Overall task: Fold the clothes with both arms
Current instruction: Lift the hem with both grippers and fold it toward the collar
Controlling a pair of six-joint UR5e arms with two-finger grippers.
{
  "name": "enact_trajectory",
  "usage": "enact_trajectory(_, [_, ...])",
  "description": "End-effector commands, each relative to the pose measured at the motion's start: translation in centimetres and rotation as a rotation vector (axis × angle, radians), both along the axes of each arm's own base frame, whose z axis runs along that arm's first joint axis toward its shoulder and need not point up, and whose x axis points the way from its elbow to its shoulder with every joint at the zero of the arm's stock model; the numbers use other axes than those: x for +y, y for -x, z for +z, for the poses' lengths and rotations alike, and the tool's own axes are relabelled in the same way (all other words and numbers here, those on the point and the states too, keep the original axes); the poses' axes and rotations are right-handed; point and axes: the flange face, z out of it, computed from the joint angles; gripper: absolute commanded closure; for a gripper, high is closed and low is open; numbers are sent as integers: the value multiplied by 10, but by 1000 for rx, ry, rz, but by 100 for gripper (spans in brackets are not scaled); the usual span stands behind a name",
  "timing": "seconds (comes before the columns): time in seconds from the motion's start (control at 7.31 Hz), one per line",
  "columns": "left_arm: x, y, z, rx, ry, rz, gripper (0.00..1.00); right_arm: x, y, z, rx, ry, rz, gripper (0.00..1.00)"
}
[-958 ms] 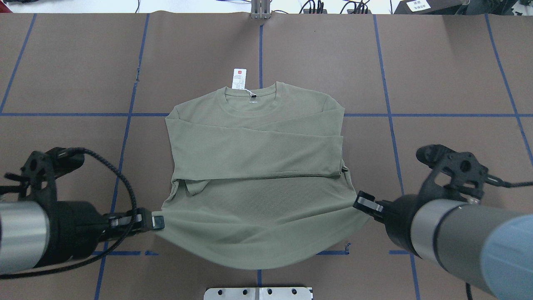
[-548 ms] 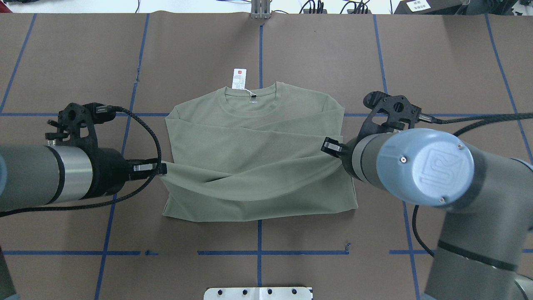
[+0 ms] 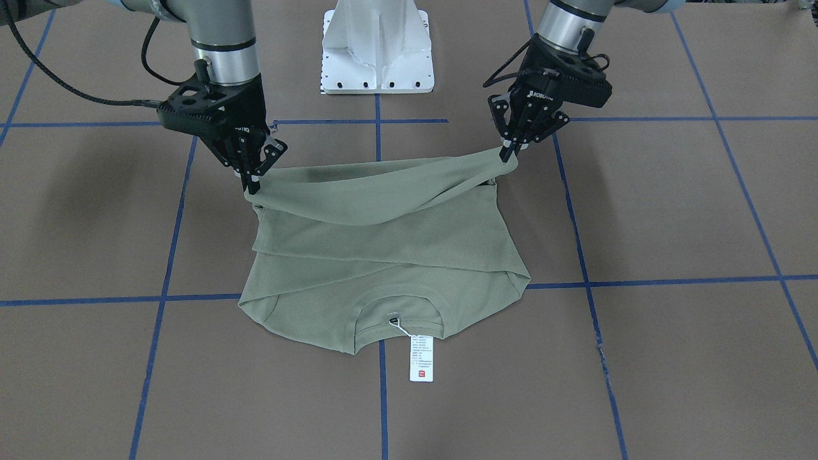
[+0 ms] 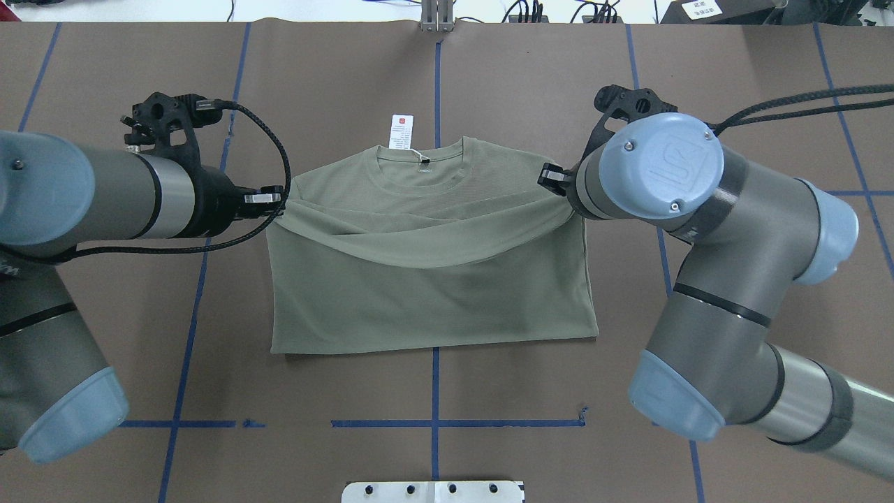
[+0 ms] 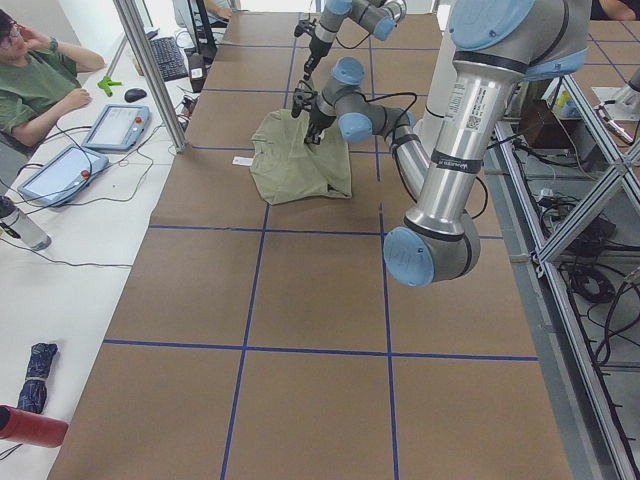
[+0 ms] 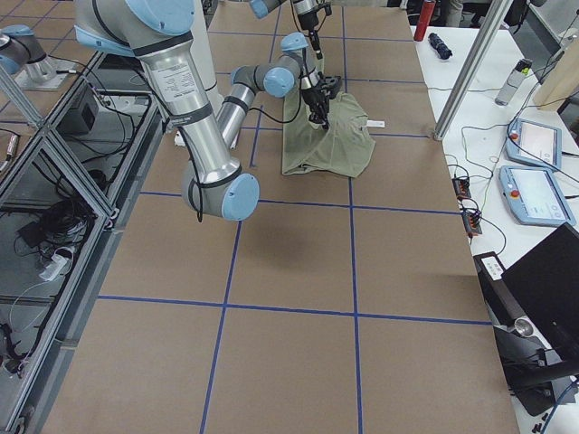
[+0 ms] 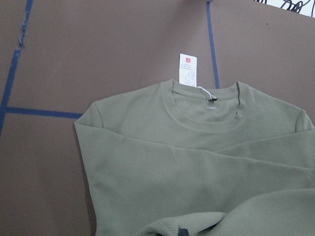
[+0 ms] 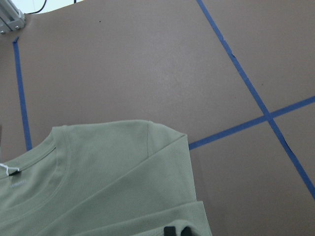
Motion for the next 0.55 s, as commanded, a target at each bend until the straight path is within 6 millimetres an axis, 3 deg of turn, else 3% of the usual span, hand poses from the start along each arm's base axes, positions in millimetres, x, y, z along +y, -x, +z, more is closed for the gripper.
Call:
enact_trajectory(0.0, [-51, -54, 37, -70, 39, -20, 100, -61, 36, 35, 6, -18, 21, 100])
enact_trajectory(0.14, [-71, -73, 74, -91, 26, -59, 100, -85, 48, 63, 11, -18, 35, 100])
enact_trajectory(0.27, [-82, -86, 101, -95, 26, -62, 100, -100, 50, 72, 36, -23, 28, 100])
enact_trajectory(0.41, [-86, -89, 110, -102, 32, -63, 100, -108, 58, 76, 53, -12, 29, 100])
